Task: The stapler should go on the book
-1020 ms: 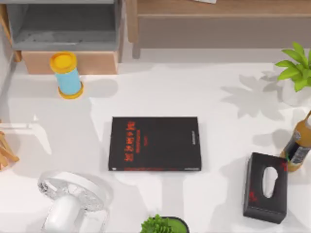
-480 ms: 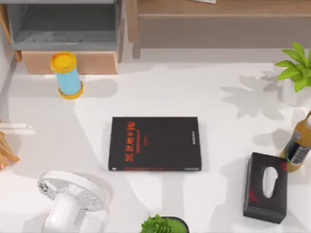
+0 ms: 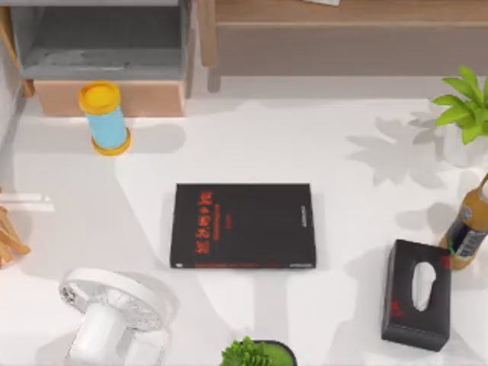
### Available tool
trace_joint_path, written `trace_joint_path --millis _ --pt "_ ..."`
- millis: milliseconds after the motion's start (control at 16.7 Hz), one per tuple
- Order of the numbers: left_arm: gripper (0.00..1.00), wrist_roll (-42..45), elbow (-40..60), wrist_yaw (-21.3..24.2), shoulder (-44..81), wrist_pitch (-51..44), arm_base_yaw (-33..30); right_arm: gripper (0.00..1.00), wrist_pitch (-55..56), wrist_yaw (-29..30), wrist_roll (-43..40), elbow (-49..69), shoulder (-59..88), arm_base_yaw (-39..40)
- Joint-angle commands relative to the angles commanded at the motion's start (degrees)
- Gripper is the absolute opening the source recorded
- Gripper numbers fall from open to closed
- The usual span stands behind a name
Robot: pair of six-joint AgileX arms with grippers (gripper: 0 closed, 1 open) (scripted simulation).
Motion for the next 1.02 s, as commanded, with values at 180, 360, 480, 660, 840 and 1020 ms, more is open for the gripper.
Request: trace_joint_path --millis 180,360,480,660,840,1020 --pt "0.47 0.0 0.0 0.0 0.0 0.0 0.0 1.00 0.0 0.0 0.0 0.0 0.0 0.0" --pt "0.25 0.0 0.0 0.0 0.0 0.0 0.0 1.00 0.0 0.0 0.0 0.0 0.0 0.0" --pt "0.10 0.0 0.0 0.0 0.0 0.0 0.0 1.00 0.0 0.0 0.0 0.0 0.0 0.0" --pt "0.00 0.0 0.0 0.0 0.0 0.0 0.0 1.00 0.0 0.0 0.0 0.0 0.0 0.0" --pt "0.00 0.0 0.0 0.0 0.0 0.0 0.0 1.00 0.0 0.0 0.0 0.0 0.0 0.0" --pt "0.00 0.0 0.0 0.0 0.0 0.0 0.0 1.00 0.0 0.0 0.0 0.0 0.0 0.0"
